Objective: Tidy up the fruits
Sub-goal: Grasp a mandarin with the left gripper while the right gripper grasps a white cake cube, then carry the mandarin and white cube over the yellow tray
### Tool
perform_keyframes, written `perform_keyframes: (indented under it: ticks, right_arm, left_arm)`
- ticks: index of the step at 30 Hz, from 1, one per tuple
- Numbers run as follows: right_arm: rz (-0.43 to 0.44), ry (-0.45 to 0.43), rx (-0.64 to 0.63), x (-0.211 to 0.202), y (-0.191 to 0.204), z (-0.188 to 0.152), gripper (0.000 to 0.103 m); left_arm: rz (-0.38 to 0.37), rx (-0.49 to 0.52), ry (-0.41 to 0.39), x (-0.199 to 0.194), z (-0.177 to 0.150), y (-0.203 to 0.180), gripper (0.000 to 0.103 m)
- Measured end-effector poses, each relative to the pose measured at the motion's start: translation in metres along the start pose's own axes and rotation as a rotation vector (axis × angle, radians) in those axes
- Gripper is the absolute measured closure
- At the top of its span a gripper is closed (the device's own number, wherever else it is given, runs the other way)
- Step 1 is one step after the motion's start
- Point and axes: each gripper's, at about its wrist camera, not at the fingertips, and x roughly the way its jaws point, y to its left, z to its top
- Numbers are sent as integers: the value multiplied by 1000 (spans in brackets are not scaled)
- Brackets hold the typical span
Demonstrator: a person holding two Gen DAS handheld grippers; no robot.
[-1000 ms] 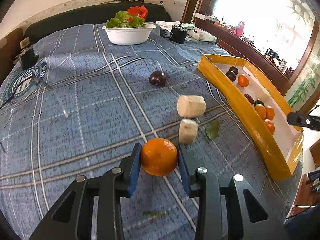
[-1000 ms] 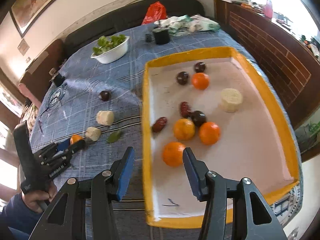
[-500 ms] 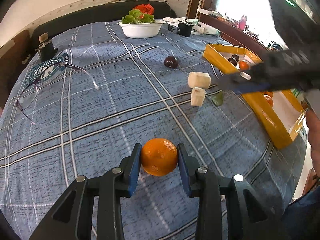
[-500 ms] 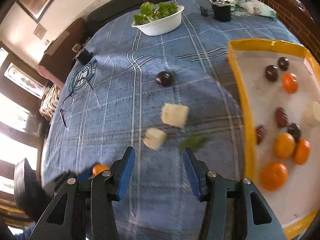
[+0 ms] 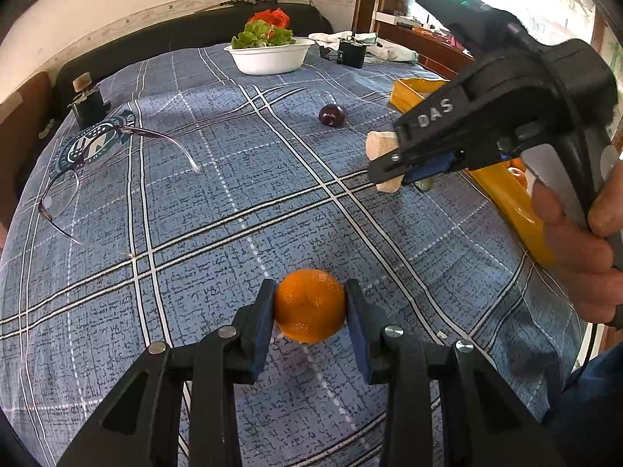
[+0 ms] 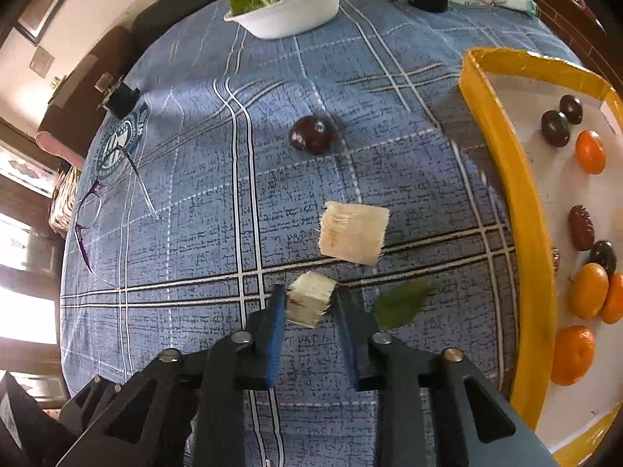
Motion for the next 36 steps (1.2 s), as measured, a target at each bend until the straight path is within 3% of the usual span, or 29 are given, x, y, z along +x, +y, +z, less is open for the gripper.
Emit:
perform_keyframes:
  ticks: [19, 36]
  right_arm:
    - [126, -73, -86, -48, -11, -34, 82]
    - [143, -125, -84, -81, -49, -49, 82]
  left_arm:
    - [22, -9, -11, 4, 20, -11, 69]
    - [32, 75, -31, 5, 41, -61, 69]
